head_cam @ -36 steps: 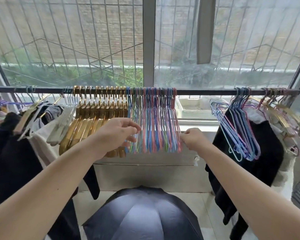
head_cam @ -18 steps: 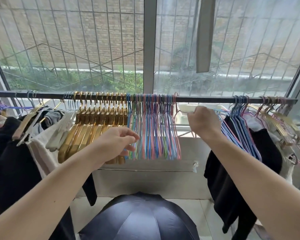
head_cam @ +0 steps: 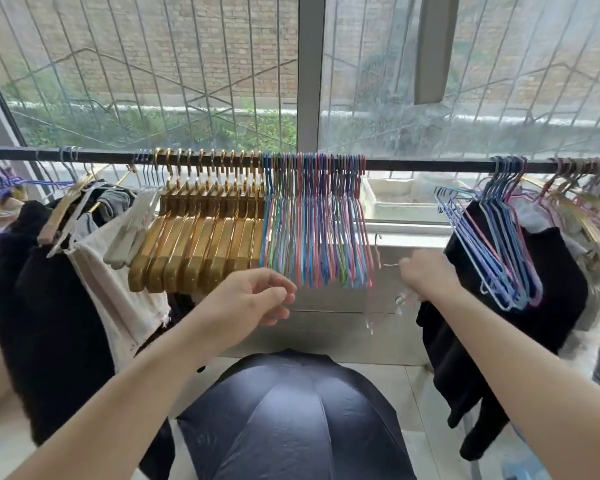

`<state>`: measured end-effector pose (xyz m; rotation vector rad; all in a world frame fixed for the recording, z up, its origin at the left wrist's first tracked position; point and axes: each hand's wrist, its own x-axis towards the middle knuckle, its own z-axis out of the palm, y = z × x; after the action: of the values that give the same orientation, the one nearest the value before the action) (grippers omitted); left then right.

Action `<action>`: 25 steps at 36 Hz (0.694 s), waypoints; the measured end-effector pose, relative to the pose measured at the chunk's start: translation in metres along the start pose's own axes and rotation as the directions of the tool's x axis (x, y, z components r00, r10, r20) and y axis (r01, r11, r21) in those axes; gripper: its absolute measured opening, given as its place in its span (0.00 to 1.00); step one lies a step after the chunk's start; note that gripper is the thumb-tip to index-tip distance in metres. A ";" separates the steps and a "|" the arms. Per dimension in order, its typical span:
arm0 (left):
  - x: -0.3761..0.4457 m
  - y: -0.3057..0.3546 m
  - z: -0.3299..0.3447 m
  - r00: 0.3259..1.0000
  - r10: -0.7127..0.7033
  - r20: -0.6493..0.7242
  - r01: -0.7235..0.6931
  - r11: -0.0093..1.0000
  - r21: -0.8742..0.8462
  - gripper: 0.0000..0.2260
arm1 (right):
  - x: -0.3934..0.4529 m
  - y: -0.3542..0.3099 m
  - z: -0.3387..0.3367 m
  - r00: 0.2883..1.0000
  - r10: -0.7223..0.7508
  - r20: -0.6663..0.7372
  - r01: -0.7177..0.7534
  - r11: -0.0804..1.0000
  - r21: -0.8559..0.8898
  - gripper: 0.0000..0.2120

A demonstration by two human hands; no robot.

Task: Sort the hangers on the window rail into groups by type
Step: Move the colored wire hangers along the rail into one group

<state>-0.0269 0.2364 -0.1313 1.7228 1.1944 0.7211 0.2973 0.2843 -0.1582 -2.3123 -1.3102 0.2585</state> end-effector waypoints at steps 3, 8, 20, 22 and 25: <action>-0.010 -0.042 0.024 0.996 -0.059 0.073 0.059 0.998 -0.005 0.09 | -0.034 0.027 0.041 0.985 0.059 0.160 -0.063 0.998 0.020 0.13; -0.034 -0.152 0.090 0.927 -0.319 0.196 0.294 0.945 0.145 0.07 | -0.105 0.061 0.100 0.895 0.110 0.432 -0.142 0.989 0.041 0.11; -0.106 -0.295 0.101 0.829 -0.559 0.014 0.545 0.814 0.200 0.16 | -0.194 0.058 0.106 0.674 -0.085 0.734 -0.381 0.811 0.444 0.18; -0.116 -0.308 0.080 0.789 -0.615 -0.017 0.604 0.769 0.211 0.05 | -0.188 0.064 0.104 0.699 -0.098 0.709 -0.361 0.807 0.467 0.19; -0.133 -0.321 0.051 0.742 -0.670 0.026 0.657 0.734 0.172 0.14 | -0.178 0.081 0.111 0.735 -0.055 0.676 -0.373 0.799 0.471 0.19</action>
<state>-0.1650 0.1390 -0.4395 1.2679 1.7014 0.1097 0.2222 0.1319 -0.3055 -1.8203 -1.0643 1.4594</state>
